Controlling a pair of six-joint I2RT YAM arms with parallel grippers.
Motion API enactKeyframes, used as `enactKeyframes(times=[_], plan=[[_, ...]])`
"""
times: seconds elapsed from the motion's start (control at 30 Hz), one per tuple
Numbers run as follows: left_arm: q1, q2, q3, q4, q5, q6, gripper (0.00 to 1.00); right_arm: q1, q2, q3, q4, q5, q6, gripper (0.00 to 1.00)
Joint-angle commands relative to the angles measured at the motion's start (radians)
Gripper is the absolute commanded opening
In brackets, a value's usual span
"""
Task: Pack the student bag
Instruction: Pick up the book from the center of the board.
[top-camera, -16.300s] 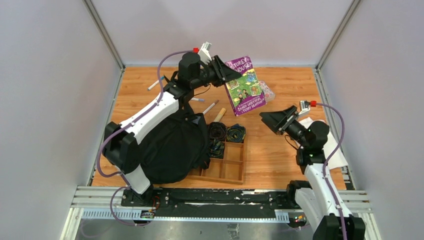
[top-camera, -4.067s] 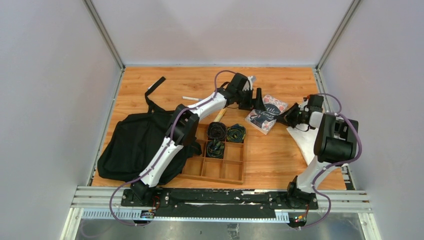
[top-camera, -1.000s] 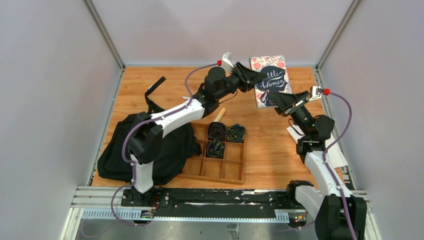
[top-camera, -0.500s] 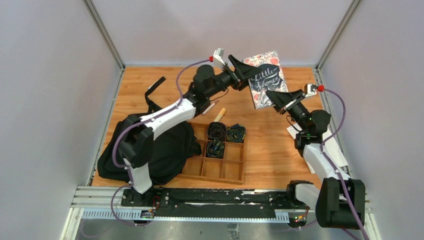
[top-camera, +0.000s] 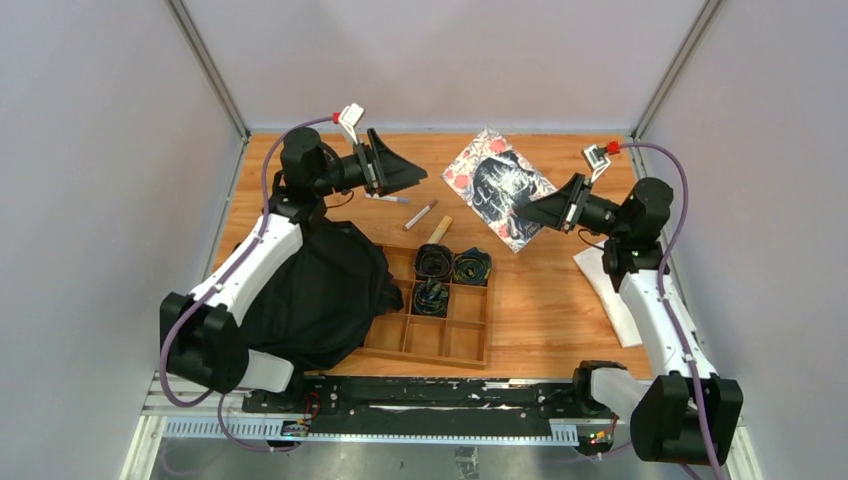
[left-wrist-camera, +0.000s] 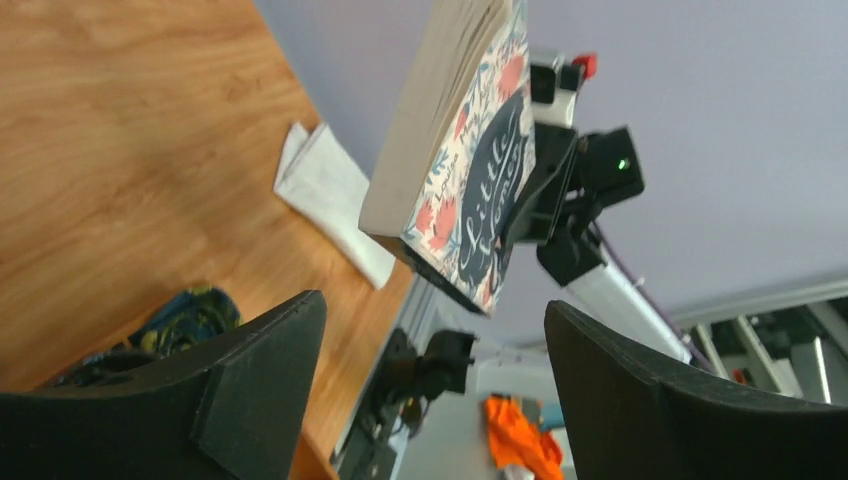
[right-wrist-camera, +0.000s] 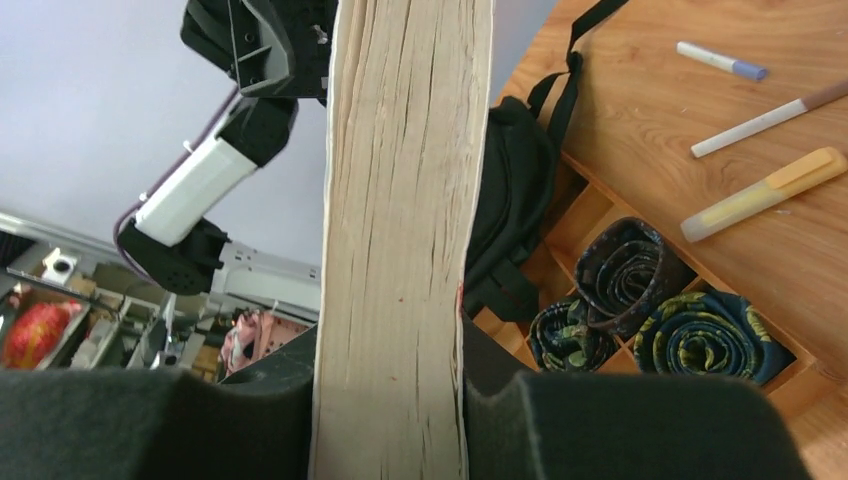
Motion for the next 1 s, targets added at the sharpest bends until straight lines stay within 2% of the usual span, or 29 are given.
enactKeyframes(times=[0.0, 0.17, 0.3, 0.47, 0.53, 0.63, 0.67, 0.73, 0.77, 0.8, 0.83, 0.9, 0.93, 0.97], plan=[[-0.006, -0.045, 0.058, -0.397, 0.09, 0.311, 0.89, 0.062, -0.028, 0.056, -0.061, -0.096, -0.127, 0.0], [-0.066, -0.043, 0.116, -0.462, 0.094, 0.401, 0.92, 0.186, 0.022, 0.055, 0.008, -0.089, -0.107, 0.0], [-0.078, -0.021, 0.141, -0.491, 0.118, 0.43, 0.92, 0.232, 0.04, 0.065, 0.06, -0.093, -0.087, 0.0], [-0.114, -0.014, 0.134, -0.471, 0.188, 0.431, 0.85, 0.262, 0.07, 0.081, 0.052, -0.114, -0.1, 0.0], [-0.13, -0.023, 0.131, -0.464, 0.198, 0.424, 0.77, 0.266, 0.078, 0.08, 0.046, -0.124, -0.11, 0.0], [-0.141, -0.027, 0.13, -0.463, 0.201, 0.421, 0.57, 0.269, 0.087, 0.075, 0.036, -0.131, -0.123, 0.0], [-0.142, -0.026, 0.13, -0.46, 0.201, 0.415, 0.47, 0.269, 0.087, 0.075, 0.032, -0.132, -0.128, 0.0], [-0.142, -0.023, 0.132, -0.449, 0.191, 0.397, 0.19, 0.271, 0.087, 0.078, -0.001, -0.127, -0.151, 0.0], [-0.142, -0.019, 0.131, -0.438, 0.182, 0.383, 0.03, 0.27, 0.089, 0.084, -0.039, -0.116, -0.174, 0.03], [-0.14, -0.016, 0.13, -0.427, 0.164, 0.363, 0.0, 0.269, 0.088, 0.09, -0.09, -0.099, -0.203, 0.2], [-0.14, -0.014, 0.128, -0.413, 0.147, 0.341, 0.0, 0.267, 0.086, 0.101, -0.143, -0.072, -0.231, 0.46], [-0.14, -0.016, 0.111, -0.348, 0.126, 0.275, 0.0, 0.263, 0.075, 0.102, -0.211, -0.009, -0.244, 0.76], [-0.139, -0.019, 0.097, -0.288, 0.12, 0.232, 0.0, 0.263, 0.064, 0.084, -0.181, 0.032, -0.214, 0.84], [-0.138, -0.022, 0.08, -0.229, 0.115, 0.183, 0.0, 0.263, 0.054, 0.053, -0.098, 0.064, -0.145, 0.87]])
